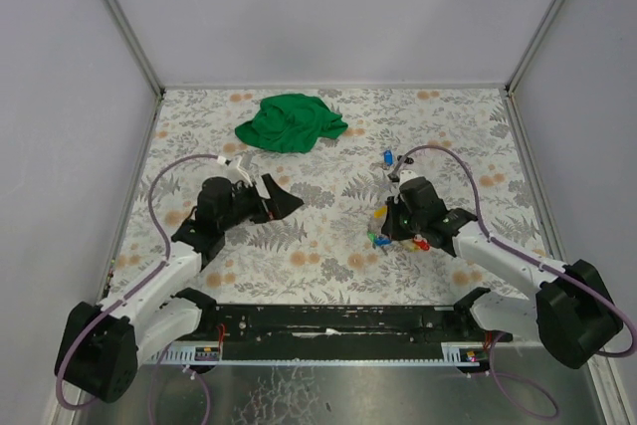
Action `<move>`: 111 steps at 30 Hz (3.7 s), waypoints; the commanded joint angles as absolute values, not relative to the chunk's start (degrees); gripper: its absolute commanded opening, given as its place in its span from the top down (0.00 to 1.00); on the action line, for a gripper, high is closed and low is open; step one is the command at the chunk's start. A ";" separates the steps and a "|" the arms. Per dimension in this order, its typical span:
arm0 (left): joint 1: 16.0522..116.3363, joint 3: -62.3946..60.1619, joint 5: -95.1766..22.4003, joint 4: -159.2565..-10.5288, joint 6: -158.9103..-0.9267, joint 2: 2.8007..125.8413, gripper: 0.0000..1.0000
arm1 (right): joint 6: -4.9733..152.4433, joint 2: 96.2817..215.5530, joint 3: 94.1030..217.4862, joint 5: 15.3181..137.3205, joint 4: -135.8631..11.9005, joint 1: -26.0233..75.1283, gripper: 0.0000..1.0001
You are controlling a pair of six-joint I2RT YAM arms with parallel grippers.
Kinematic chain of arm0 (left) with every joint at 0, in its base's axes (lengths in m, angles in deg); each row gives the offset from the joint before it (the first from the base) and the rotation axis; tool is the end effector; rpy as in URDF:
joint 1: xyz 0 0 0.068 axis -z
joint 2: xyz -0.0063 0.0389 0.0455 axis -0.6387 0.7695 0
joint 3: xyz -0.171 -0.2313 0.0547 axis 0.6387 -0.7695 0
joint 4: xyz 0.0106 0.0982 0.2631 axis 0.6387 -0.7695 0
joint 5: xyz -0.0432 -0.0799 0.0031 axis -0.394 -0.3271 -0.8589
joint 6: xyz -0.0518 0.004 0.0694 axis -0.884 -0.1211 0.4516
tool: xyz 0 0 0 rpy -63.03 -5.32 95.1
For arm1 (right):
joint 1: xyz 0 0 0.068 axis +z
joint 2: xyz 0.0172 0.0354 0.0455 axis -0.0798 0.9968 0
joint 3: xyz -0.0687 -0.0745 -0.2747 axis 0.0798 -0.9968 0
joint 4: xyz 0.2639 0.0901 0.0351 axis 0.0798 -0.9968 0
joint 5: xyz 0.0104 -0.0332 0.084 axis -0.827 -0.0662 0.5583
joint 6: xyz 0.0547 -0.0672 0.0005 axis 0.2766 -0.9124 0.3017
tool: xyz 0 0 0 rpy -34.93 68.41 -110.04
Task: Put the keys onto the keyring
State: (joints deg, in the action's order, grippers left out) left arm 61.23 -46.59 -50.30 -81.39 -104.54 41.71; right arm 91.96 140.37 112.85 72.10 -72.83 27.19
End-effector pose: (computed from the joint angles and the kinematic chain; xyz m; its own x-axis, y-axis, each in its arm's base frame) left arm 0.2208 -0.1181 0.2264 -0.6578 -0.3284 -0.6778 0.3473 0.6663 -0.6599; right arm 0.2235 0.1437 0.1737 -0.7756 0.0166 -0.6310 -0.2579 0.9041 0.3408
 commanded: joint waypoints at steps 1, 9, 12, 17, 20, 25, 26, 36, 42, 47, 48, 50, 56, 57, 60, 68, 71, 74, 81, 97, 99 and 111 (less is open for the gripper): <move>62.67 -49.91 -53.39 -65.14 -112.51 47.22 0.00 | 88.21 142.91 117.82 75.27 -66.35 32.18 1.00; 66.21 -52.24 -55.22 -48.04 -119.47 63.11 0.00 | 83.27 148.67 121.42 76.61 -64.92 39.22 1.00; 67.61 -51.37 -56.23 -43.43 -120.46 69.02 0.00 | 83.18 149.88 121.64 76.47 -64.85 40.93 1.00; 69.09 -50.22 -58.15 -38.61 -121.20 75.94 0.04 | 85.33 150.36 120.18 74.61 -65.68 41.96 1.00; 70.20 -49.94 -57.65 -38.32 -120.06 77.50 0.05 | 86.55 149.79 118.50 73.08 -66.51 42.09 1.00; 72.19 -49.32 -55.52 -40.39 -116.81 78.48 0.06 | 87.75 149.63 116.55 71.82 -67.99 42.27 0.99; 72.54 -48.95 -55.17 -40.93 -116.16 78.70 0.06 | 87.92 149.57 116.21 71.58 -67.98 42.30 0.99; 75.53 -47.25 -55.59 -42.66 -109.67 79.36 0.14 | 86.09 144.61 114.05 68.69 -67.75 42.45 1.00; 75.53 -47.82 -56.02 -38.69 -103.87 78.26 0.16 | 82.54 138.66 113.15 66.60 -65.92 42.45 1.00; 75.43 -45.42 -57.28 -36.57 -103.53 81.08 0.19 | 77.78 135.22 113.68 66.76 -65.76 42.45 1.00; 75.15 -45.20 -57.74 -35.73 -104.31 82.30 0.20 | 76.91 134.75 113.75 67.05 -65.76 42.45 1.00; 74.22 -45.17 -59.99 -31.88 -107.49 85.23 0.21 | 75.32 133.92 113.77 68.07 -65.13 42.45 1.00; 73.16 -43.51 -66.18 -23.54 -118.63 92.26 0.26 | 74.90 133.20 111.32 71.73 -61.42 42.45 1.00; 73.33 -43.17 -66.52 -23.77 -119.30 92.93 0.27 | 74.91 133.27 110.97 72.01 -61.10 42.39 1.00; 73.36 -42.84 -67.08 -22.74 -121.78 95.14 0.28 | 75.06 133.39 110.11 72.90 -60.13 42.49 1.00; 73.51 -40.10 -69.12 -16.52 -131.10 103.17 0.39 | 75.87 134.24 107.70 74.85 -57.30 42.57 1.00; 74.19 -39.02 -69.12 -17.45 -131.25 104.88 0.42 | 76.06 134.20 107.20 75.18 -56.91 42.62 1.00; 74.94 -37.87 -68.72 -19.99 -130.42 106.32 0.44 | 76.06 133.77 106.97 75.11 -56.65 42.70 1.00; 75.87 -36.17 -69.18 -17.35 -133.51 110.50 0.53 | 76.41 133.99 106.54 75.79 -55.46 42.78 1.00; 76.77 -38.46 -66.42 -9.85 -134.73 107.71 1.00 | 76.30 131.46 106.55 75.18 -57.25 43.00 0.90; 76.78 -39.09 -65.53 -10.86 -132.79 105.11 1.00 | 76.41 129.99 106.93 75.08 -58.12 43.04 0.81; 77.88 -37.30 -51.73 -36.43 -105.32 79.73 1.00 | 72.42 119.54 108.10 69.04 -56.34 42.98 0.50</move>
State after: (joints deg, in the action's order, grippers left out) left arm 77.12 -39.90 -58.56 -28.91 -118.36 86.58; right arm 75.22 121.64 106.14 72.67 -59.69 42.65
